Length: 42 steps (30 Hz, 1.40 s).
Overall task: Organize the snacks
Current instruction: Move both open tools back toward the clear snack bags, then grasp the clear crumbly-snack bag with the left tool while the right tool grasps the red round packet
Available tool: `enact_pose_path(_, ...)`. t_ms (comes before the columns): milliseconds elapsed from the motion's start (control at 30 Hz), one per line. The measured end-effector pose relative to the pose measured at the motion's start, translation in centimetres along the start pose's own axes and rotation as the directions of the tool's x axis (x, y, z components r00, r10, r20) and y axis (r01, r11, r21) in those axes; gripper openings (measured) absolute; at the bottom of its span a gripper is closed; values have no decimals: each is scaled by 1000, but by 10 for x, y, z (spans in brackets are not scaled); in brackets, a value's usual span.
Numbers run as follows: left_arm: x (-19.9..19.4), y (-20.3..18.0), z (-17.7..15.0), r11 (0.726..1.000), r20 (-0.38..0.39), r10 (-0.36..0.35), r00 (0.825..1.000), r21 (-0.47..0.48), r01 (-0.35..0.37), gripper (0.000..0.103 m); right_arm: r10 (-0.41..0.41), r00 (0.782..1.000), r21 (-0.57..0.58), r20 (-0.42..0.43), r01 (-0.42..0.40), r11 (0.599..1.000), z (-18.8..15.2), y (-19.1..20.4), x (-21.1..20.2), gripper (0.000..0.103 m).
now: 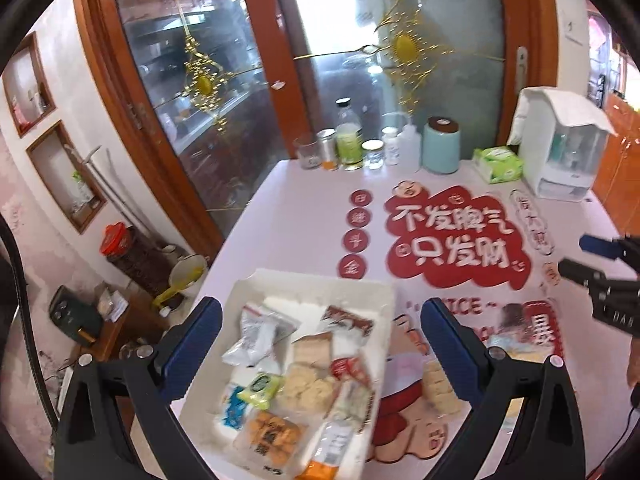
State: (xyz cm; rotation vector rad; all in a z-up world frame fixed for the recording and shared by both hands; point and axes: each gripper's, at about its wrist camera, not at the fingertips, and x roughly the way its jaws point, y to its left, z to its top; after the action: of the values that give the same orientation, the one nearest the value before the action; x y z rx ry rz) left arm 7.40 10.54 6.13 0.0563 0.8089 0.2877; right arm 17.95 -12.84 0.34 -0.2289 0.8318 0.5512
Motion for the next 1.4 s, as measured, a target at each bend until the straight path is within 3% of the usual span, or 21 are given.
enact_pose_path(167,-2,-26,3,998,11,-61,998,21,61,99,-60,998,30,6,60,998,-25,-19,-22,60)
enact_pose_path(300,11,-56,-6,990,-35,-125,992,58,127,100,-89,996,62,-14,90,994,-52,-29,-35,60)
enact_pose_path(600,82,-137,-69,962,-255,-146,956,188,197,100,-132,980,140,-152,153,978,-129,-48,-25,60)
enact_pose_path(867,145,-147,-111,974,-412,-133,902,113,195,99,-97,956,204,-275,157,966,-186,-59,4,60)
enact_pose_path(1033,171,-147,-129,979,-478,-131,869,77,190,92,-66,943,228,-327,146,963,-209,-60,21,60)
enact_pose_path(1400,199,-150,-147,983,-532,-137,836,33,182,91,-36,921,205,-389,124,971,-225,-59,52,60)
